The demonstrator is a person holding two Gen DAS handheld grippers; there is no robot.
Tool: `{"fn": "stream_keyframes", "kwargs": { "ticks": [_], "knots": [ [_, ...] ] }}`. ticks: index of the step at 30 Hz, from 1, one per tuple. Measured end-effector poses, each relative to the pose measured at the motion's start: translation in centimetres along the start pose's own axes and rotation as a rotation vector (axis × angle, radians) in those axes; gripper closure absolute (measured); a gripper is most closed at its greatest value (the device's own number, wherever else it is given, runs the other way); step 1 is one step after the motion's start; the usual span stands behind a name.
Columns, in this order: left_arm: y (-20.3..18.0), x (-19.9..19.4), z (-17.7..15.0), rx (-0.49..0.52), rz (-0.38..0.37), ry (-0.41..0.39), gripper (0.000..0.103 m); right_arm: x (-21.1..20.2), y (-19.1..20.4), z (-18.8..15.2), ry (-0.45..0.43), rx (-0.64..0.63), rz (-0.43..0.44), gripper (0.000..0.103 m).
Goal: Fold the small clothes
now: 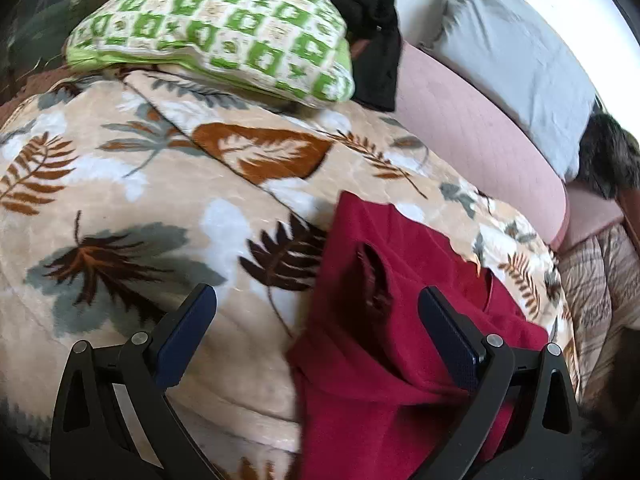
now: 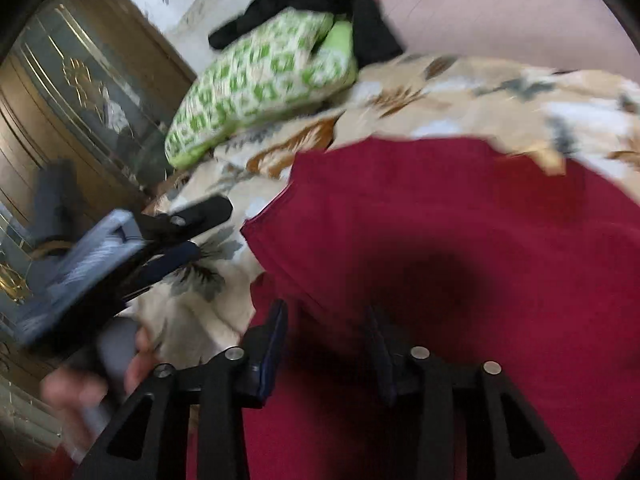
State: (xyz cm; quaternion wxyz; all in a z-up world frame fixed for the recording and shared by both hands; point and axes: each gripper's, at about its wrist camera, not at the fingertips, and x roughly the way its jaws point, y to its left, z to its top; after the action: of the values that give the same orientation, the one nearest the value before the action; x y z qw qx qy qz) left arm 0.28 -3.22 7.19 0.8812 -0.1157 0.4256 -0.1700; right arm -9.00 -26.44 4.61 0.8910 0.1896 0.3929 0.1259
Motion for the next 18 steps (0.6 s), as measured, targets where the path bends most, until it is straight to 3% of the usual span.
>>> {"fn": "stream_keyframes", "kwargs": {
  "ticks": [4,7,9,12,13,14,15,18],
  "knots": [
    [-1.9,1.4,-0.8,0.076,0.007,0.032,0.002,-8.5,-5.8,-0.8,-0.126,0.087,-0.258,0.059],
    [-2.8,2.4,-1.2,0.108,0.003,0.056,0.002,-11.7,-13.5,-0.4,-0.145,0.292,-0.374,0.052],
    [-3.3,3.3,-1.4,0.13,0.014,0.072,0.002,-10.7,-18.0,-0.3,-0.066,0.431,-0.342,0.051],
    [-3.5,5.0,-1.8,0.163,0.06,0.116,0.002,-7.1,-21.4,-0.7,0.016,0.545,-0.208,0.051],
    [-3.4,5.2,-1.9,0.164,0.072,0.122,0.002,-6.4,-21.2,-0.4,0.014,0.52,-0.204,0.057],
    [-3.2,5.4,-1.9,0.161,0.079,0.125,0.002,-6.5,-20.5,0.2,-0.004,0.464,-0.233,0.076],
    [-3.0,5.6,-1.9,0.155,0.079,0.129,0.002,-6.7,-19.6,1.0,-0.027,0.393,-0.268,0.085],
    [-2.7,5.8,-2.2,0.152,0.1,0.136,0.002,-7.6,-18.0,2.5,-0.08,0.266,-0.37,0.091]
  ]
}}
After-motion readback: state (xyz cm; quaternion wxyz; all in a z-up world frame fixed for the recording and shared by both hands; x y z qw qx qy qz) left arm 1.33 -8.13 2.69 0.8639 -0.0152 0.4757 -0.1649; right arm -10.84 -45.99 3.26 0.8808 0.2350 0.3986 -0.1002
